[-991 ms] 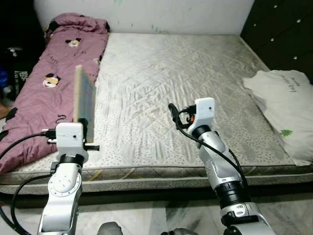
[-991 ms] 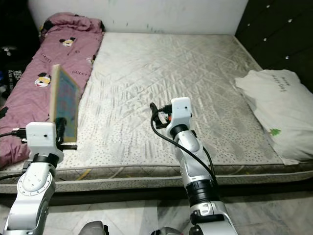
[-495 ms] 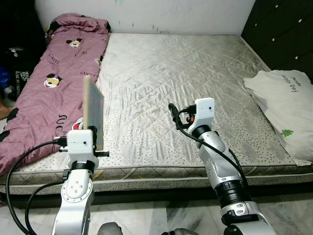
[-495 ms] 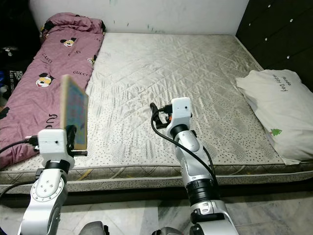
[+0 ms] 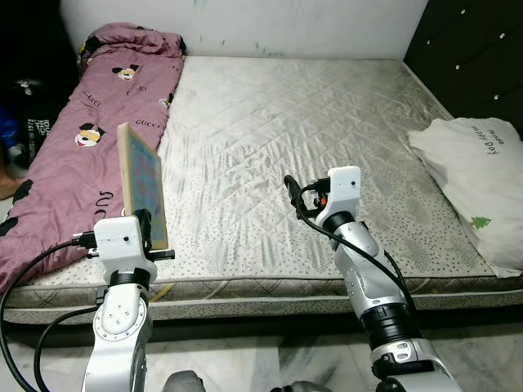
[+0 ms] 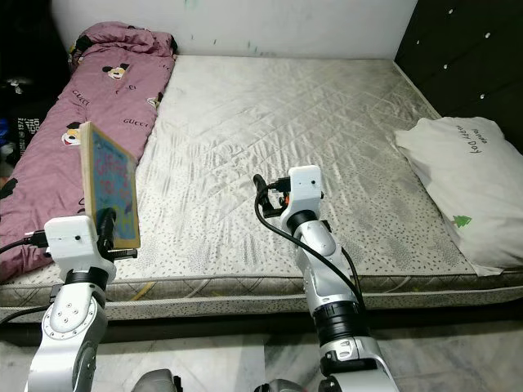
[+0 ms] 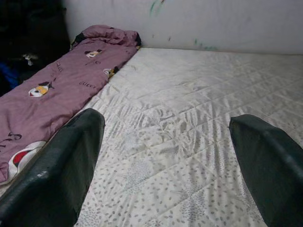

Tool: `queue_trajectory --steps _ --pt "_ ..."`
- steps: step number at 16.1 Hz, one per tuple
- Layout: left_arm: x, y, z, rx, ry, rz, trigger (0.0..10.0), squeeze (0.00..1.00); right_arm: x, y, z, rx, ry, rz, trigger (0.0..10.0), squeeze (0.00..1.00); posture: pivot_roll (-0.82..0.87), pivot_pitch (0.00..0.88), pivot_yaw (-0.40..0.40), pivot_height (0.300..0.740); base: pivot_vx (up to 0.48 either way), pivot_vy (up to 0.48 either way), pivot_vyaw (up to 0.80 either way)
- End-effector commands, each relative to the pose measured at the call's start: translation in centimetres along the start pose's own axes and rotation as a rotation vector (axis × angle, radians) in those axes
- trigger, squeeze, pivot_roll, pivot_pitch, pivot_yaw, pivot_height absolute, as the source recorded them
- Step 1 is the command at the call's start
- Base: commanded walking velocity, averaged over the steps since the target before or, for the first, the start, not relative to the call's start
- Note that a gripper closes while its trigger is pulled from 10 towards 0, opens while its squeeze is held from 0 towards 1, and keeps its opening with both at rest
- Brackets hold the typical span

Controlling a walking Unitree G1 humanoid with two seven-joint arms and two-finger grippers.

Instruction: Clean up the room

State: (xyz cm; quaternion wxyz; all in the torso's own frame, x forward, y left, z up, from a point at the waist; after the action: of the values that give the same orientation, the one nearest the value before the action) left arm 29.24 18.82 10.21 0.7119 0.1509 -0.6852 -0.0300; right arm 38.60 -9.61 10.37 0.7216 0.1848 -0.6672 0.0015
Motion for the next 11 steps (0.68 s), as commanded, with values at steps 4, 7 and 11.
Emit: queue_trajectory --steps 4,7,11 --pt "1.85 -0.47 -0.49 -0.015 -0.074 0.005 10.0 0.0 0.84 -0.6 0.1 -0.016 -0.024 0.009 10.0 0.0 -0.02 0.0 -0.044 0.74 0.315 0.0 0.0" --pt "1.55 -0.39 -0.61 0.0 -0.052 -0.001 10.0 0.0 0.93 -0.46 -0.04 -0.011 -0.025 0.014 10.0 0.0 -0.01 0.0 -0.046 0.74 0.08 0.0 0.0" --pt "1.62 -0.16 -0.72 0.016 -0.052 -0.012 10.0 0.0 0.91 -0.37 -0.17 -0.011 -0.023 0.018 10.0 0.0 -0.01 0.0 -0.044 0.74 0.0 0.0 0.0"
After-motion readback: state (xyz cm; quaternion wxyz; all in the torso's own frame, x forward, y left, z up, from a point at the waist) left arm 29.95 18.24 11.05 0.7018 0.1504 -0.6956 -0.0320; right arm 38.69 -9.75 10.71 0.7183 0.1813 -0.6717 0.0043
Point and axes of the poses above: a point about 5 cm out from each wrist's last joint towards the gripper, its own z axis pointing back from the gripper into the wrist, its own x axis along the axis of the wrist's last joint, y = z × x, the point moved 6 cm from there along -z, pointing out of the wrist towards the gripper, and after that the axes turned 12 degrees about -z, right-handed, at the moved point
